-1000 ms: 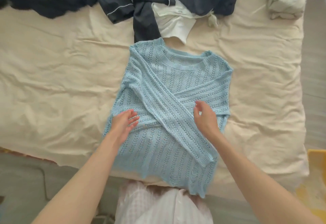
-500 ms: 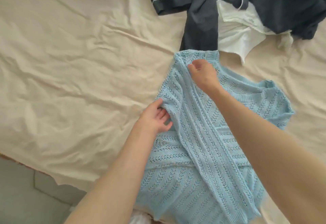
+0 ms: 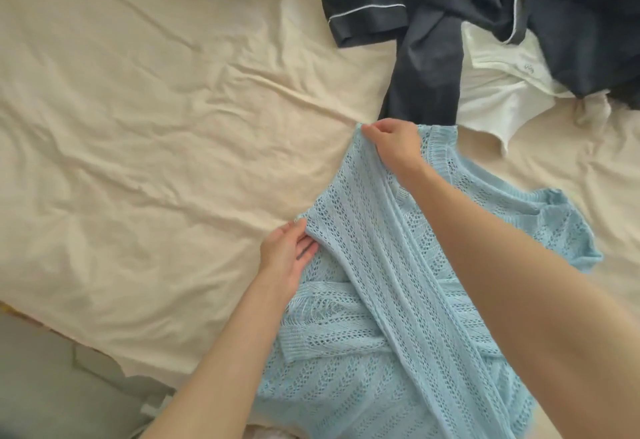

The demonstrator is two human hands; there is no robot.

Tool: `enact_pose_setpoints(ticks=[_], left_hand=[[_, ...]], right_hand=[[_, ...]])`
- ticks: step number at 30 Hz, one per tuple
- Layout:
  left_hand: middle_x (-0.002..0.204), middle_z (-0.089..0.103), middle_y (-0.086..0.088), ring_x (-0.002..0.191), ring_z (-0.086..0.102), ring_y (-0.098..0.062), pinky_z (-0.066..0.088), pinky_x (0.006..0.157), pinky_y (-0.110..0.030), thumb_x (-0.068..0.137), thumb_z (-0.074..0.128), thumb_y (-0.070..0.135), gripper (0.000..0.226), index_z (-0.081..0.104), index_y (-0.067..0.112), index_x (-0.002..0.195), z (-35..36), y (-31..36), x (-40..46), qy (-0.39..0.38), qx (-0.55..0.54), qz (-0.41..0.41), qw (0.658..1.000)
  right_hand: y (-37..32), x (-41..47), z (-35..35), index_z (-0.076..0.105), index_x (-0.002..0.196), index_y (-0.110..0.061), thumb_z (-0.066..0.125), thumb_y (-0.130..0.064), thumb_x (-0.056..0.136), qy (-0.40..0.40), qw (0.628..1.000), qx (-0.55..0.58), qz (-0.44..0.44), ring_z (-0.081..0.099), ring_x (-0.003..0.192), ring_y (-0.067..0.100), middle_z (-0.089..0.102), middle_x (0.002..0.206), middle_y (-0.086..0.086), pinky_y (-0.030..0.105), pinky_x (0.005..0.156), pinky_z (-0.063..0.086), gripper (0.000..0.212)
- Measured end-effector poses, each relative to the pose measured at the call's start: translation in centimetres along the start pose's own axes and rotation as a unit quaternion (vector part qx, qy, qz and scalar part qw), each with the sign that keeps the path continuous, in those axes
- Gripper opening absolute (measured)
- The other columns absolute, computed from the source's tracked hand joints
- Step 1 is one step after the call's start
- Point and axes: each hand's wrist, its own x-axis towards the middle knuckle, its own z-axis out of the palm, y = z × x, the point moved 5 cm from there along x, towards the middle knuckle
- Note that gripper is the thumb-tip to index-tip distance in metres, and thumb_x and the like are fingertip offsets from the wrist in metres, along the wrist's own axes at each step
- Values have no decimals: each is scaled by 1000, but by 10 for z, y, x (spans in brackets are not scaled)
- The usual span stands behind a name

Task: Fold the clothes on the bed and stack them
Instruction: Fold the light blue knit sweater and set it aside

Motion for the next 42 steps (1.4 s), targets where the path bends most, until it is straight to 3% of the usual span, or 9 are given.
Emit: enact_pose_setpoints(ticks=[5,10,12,14,19,25,31,38,42], left_hand=[[86,62,-1,86,63,-23,48,72,-30,93,56,26,26,51,5,108,-5,29,-5,141,326,214,910],[129,55,-15,123,49,-33,40,101,-45,90,46,14,36,55,3,123,38,16,-46,31,633,571,522],[143,44,-12,135,37,-34,30,108,-54,92,40,21,43,52,10,131,46,-13,-44,-43,737,539,405],[157,18,-6,145,11,-31,5,114,-54,97,35,30,49,33,22,145,35,-36,-29,-80,815,444,362],[158,-9,2,143,-17,-22,-17,110,-47,100,29,34,56,2,36,148,-5,-38,-13,-42,855,389,340],[150,-26,1,136,-28,-21,-15,111,-46,100,25,33,55,0,32,150,-22,-61,-39,-27,853,390,345],[157,-16,0,144,-15,-27,-8,113,-51,100,25,38,55,3,32,150,-75,-128,-69,-44,890,326,317],[143,34,-29,134,30,-42,24,111,-49,87,53,-3,49,44,-3,135,-140,-126,-102,48,736,410,537],[142,31,-34,138,23,-41,15,114,-40,88,52,-5,50,35,-12,135,-168,-113,-100,89,712,387,578]], right_hand=[[0,-1,4,64,118,-14,51,-21,92,46,998,-51,-10,58,103,19,66,110,5,31,94,41,30],[16,-78,6,59,122,4,47,-1,92,121,959,-108,-234,49,124,34,56,129,20,41,107,34,33],[50,-115,8,57,124,5,47,3,91,113,964,-103,-217,43,130,36,51,135,21,45,111,32,34],[88,-151,9,53,128,4,47,1,91,96,968,-131,-194,38,134,37,46,139,21,50,111,30,38],[176,-227,7,49,136,-7,49,-14,93,17,945,-278,-171,31,137,37,37,147,16,55,111,25,44],[256,-274,-27,10,150,-25,32,-29,102,-16,941,-334,-42,-11,144,20,-4,157,0,40,118,-6,52],[291,-319,-33,15,151,-23,26,-31,102,-28,938,-345,-2,-6,147,22,-2,159,4,41,117,-6,51],[336,-398,-48,59,118,8,65,8,77,168,973,-156,-2,53,116,46,55,125,29,57,97,42,41],[376,-434,-46,55,120,8,65,2,81,241,962,-58,118,51,109,41,57,115,27,43,96,35,40]])
